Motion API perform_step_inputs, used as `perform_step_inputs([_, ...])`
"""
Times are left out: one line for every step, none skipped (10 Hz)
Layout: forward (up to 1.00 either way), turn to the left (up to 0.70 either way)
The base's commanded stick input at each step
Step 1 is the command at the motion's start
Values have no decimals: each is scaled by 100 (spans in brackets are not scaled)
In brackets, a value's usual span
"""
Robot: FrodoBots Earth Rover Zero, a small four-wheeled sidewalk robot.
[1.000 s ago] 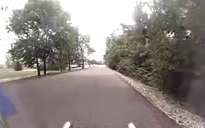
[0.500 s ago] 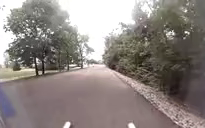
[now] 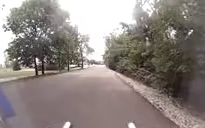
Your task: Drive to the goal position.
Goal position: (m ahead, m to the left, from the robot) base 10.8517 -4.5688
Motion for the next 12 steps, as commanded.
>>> perform_step_inputs([60, 0])
perform_step_inputs([60, 0])
perform_step_inputs([60, 0])
perform_step_inputs([60, 0])
perform_step_inputs([60, 0])
perform_step_inputs([60, 0])
perform_step_inputs([60, 0])
perform_step_inputs([60, 0])
perform_step_inputs([60, 0])
perform_step_inputs([60, 0])
perform_step_inputs([60, 0])
perform_step_inputs([60, 0])
